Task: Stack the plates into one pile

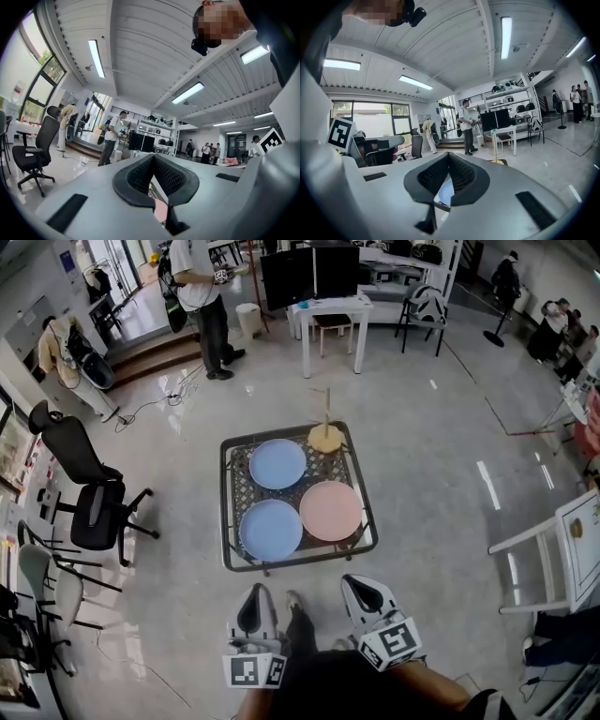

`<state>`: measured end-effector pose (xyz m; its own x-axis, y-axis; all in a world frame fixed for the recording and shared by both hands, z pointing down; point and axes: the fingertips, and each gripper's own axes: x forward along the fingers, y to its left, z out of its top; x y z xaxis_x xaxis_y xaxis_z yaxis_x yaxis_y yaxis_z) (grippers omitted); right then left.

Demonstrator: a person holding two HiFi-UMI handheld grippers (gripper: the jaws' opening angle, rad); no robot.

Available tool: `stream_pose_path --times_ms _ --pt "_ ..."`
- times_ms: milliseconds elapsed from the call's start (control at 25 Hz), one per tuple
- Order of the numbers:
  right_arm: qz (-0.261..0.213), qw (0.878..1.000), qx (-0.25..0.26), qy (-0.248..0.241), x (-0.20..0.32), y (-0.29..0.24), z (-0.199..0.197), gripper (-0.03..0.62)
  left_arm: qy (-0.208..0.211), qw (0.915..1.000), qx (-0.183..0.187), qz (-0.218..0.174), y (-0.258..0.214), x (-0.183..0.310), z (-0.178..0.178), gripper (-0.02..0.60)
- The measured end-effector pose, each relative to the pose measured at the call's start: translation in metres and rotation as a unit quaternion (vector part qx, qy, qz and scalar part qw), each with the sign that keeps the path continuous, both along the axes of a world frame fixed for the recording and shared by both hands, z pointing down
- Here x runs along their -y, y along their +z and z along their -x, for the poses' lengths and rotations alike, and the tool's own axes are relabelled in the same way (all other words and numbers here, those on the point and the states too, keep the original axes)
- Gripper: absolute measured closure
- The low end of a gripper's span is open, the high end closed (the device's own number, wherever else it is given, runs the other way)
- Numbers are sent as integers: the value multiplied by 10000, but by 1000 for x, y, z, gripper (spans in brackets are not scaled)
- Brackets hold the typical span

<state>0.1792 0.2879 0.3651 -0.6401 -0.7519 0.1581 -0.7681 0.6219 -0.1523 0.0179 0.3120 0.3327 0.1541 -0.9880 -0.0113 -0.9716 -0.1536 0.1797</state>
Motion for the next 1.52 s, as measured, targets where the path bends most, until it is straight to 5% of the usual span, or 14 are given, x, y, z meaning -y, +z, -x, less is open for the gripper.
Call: stream_pose_path --times_ms 760,1520 --pt "127 9988 -110 463 148 4 121 585 362 9991 -107 179 13 154 129 566" --pt "395 9982 -228 380 265 29 143 585 222 9981 -176 541 44 273 157 566"
